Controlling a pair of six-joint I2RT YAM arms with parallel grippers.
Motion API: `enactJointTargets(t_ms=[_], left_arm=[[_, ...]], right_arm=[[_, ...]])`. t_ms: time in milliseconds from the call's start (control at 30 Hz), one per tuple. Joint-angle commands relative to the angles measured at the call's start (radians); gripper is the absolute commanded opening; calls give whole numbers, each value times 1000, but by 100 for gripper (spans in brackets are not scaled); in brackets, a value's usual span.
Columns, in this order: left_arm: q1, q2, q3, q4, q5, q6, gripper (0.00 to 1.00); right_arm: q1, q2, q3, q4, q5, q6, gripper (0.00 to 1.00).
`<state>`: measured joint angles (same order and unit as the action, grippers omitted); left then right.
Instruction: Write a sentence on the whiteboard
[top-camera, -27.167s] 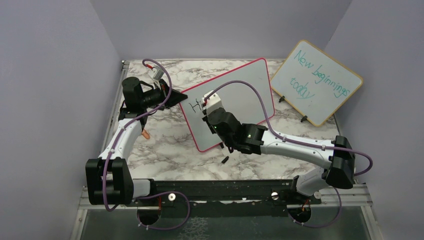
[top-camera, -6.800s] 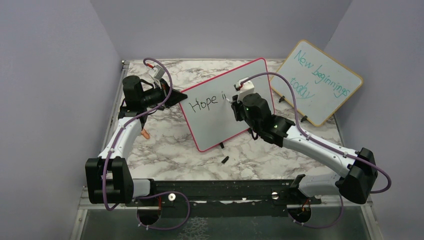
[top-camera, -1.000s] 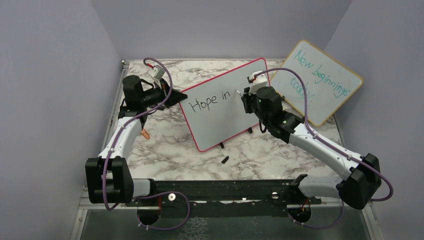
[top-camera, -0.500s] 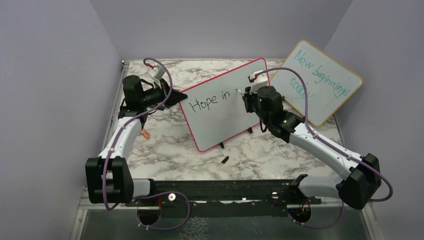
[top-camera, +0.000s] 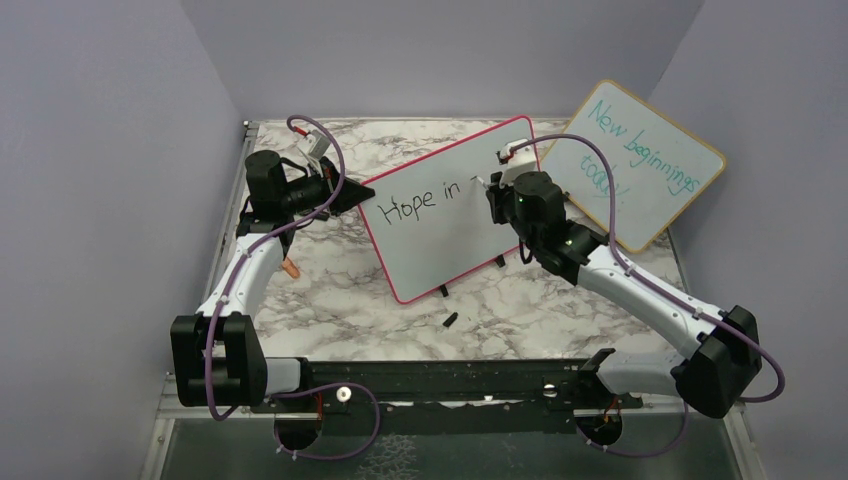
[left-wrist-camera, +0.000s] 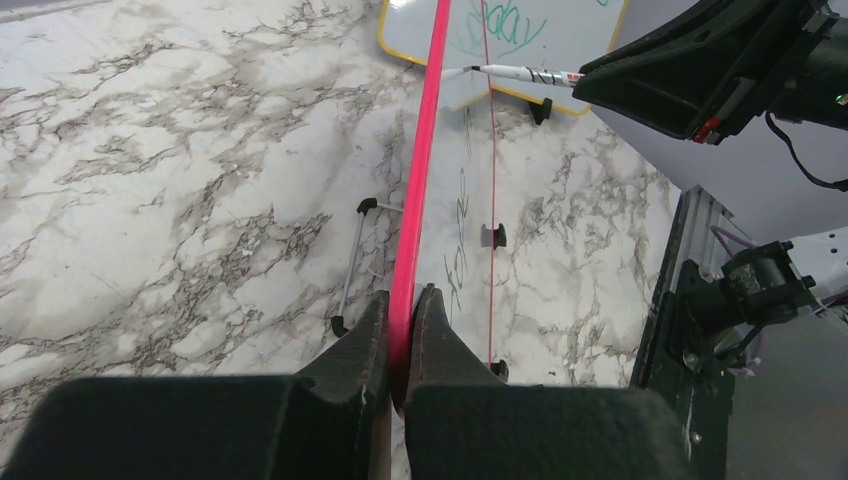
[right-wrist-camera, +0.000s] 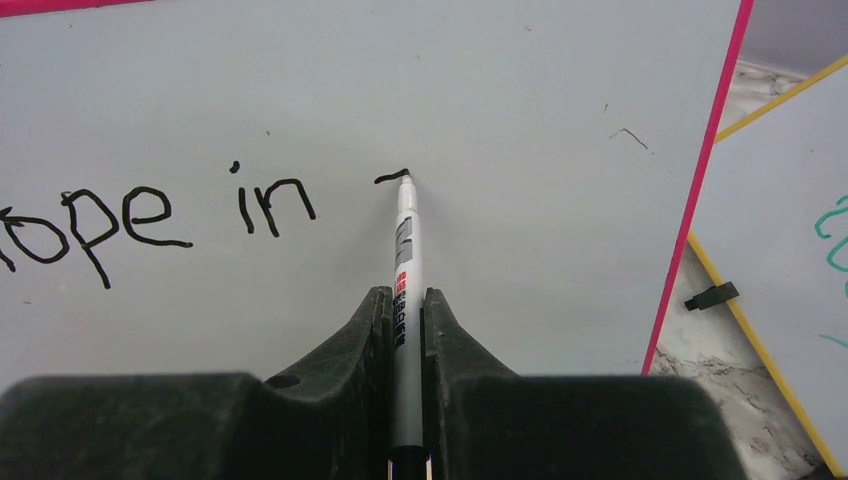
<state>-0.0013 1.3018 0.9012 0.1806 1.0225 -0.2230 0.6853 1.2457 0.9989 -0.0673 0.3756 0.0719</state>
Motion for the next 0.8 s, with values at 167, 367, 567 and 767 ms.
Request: enactJointTargets(t_ms=[167, 367, 567, 767], left_arm=[[-14, 45, -36, -116, -73, 160, 0], [-14, 45, -36, -117, -71, 160, 0], [-14, 45, -35, -118, -71, 160, 0], [-14, 45, -35, -118, -71, 161, 0]], right_arm=[[-9, 27, 16, 53, -12, -16, 1], [-8, 32, 24, 58, -20, -17, 1], [-8, 32, 30, 58, -60, -22, 1], [-9, 30, 29, 59, -91, -26, 1]])
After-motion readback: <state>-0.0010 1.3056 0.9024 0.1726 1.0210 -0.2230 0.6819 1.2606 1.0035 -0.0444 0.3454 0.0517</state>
